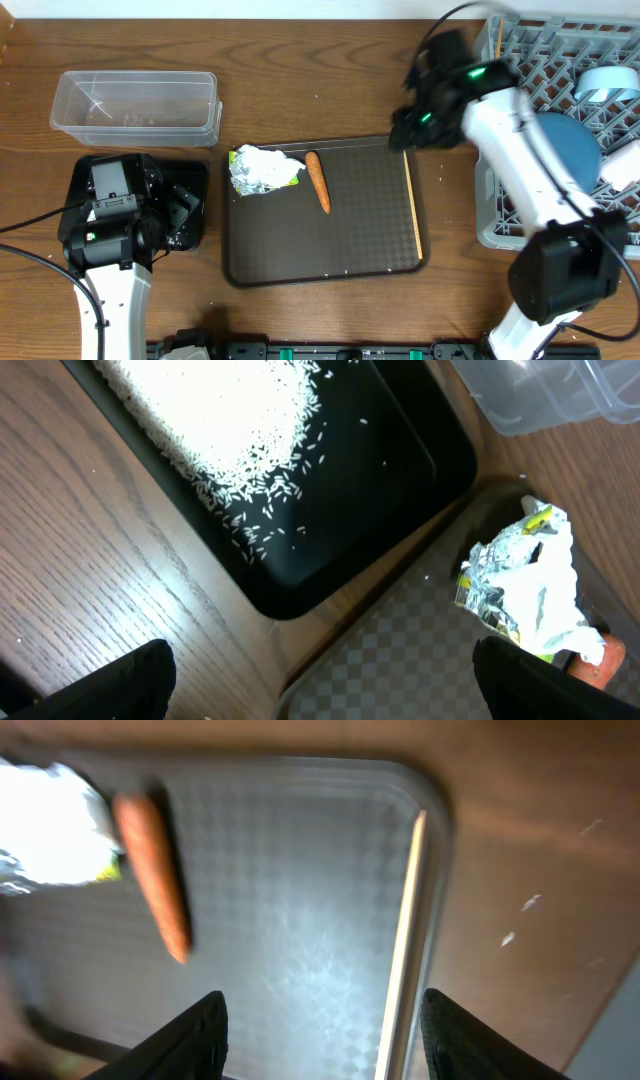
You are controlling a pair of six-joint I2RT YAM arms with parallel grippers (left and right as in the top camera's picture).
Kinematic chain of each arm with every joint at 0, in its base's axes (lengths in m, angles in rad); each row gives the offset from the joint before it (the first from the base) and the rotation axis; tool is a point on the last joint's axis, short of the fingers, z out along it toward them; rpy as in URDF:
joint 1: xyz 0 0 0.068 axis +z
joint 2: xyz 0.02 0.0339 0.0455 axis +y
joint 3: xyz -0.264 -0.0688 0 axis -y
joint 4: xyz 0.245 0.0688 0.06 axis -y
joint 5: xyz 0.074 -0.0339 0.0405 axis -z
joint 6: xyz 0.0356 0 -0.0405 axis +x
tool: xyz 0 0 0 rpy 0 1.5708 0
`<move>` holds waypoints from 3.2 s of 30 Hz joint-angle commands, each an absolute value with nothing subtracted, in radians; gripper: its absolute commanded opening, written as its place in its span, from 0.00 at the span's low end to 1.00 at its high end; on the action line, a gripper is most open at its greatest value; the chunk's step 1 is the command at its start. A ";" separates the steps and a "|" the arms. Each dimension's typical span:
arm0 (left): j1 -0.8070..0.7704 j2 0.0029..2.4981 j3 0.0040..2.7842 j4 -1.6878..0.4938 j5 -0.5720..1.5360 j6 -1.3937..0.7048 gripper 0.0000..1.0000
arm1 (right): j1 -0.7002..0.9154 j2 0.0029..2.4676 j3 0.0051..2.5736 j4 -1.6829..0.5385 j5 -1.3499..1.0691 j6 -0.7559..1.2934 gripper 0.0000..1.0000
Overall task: Sort waste into correct bins and load items into the dishwasher rack
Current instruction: 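Return the right gripper to the remaining chopstick on the brown tray, then grasp the remaining chopstick with the right gripper and lift it, then drop the chopstick into the dish rack and open the right gripper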
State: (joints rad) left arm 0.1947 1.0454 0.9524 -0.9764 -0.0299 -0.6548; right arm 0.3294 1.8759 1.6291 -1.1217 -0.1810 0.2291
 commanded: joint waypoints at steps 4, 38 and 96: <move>0.198 1.047 0.973 -0.979 -0.038 -0.660 0.98 | 0.421 1.884 1.474 -1.056 0.017 0.379 0.64; 0.198 1.047 0.973 -0.979 -0.038 -0.660 0.98 | 0.434 1.884 1.146 -0.763 -0.027 0.415 0.57; 0.198 1.047 0.973 -0.979 -0.038 -0.660 0.98 | -0.156 2.016 1.736 -0.469 -0.094 0.096 0.12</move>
